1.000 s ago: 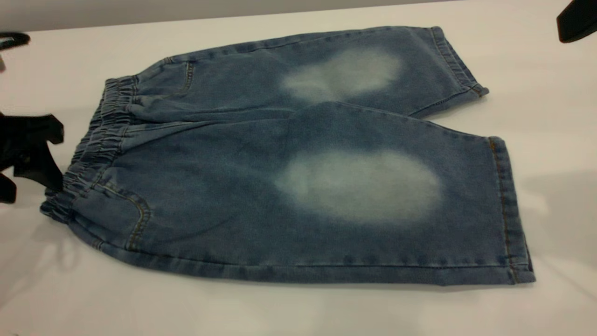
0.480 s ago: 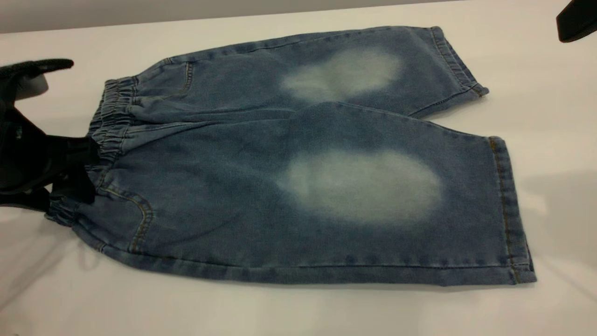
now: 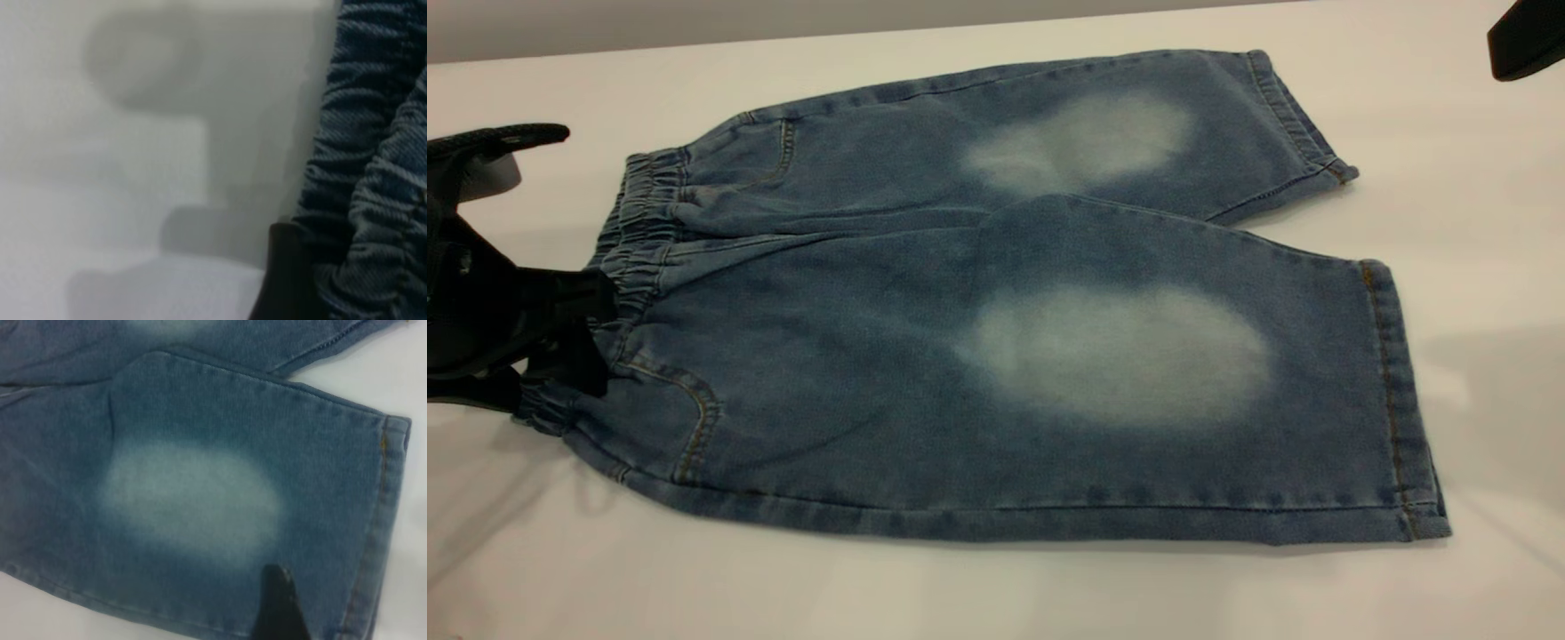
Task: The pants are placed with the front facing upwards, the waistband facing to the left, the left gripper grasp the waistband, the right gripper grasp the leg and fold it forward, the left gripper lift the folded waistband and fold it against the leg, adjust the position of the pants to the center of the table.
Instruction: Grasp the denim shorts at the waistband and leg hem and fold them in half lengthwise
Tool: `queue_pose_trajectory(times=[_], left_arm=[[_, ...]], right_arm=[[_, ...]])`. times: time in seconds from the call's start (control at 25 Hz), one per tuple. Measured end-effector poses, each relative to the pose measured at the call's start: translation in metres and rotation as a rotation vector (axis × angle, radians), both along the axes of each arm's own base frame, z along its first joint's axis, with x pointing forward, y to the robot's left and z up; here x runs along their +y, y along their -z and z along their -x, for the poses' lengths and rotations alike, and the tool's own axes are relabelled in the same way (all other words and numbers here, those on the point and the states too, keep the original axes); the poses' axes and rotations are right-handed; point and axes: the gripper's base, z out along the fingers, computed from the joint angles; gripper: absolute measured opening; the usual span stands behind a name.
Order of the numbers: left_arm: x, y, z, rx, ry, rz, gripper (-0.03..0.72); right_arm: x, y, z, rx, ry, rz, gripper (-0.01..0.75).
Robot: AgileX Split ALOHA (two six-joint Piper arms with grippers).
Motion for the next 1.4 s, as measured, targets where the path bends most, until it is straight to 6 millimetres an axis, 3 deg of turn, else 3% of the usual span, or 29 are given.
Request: queue_pose_trajectory(times=[0.16, 0.44, 0.52, 0.68, 0.96, 1.4], left_arm=[[0.0, 0.0, 0.0, 0.001, 0.0, 0.0, 0.371], [0.0, 0.0, 0.0, -0.005, 0.0, -0.001, 0.106], [0.0, 0.0, 0.0, -0.005, 0.0, -0.001, 0.067], [0.0, 0.0, 0.0, -0.005, 0.001, -0.001, 0.067], [0.0, 0.0, 0.0, -0.002, 0.004, -0.002, 0.067], [0.0, 0.0, 0.0, 0.0, 0.012, -0.004, 0.067]], right_arm=[[0.0, 0.0, 0.0, 0.003, -0.002, -0.001, 0.421], [0.0, 0.0, 0.001, 0.01, -0.008, 0.0, 0.421], [0.001, 0.001, 0.002, 0.019, -0.016, 0.001, 0.421], [0.001, 0.007, 0.006, 0.055, -0.013, -0.013, 0.421], [0.002, 0.049, 0.019, 0.24, 0.01, -0.027, 0.421], [0.011, 0.089, 0.018, 0.33, -0.071, -0.11, 0.421]])
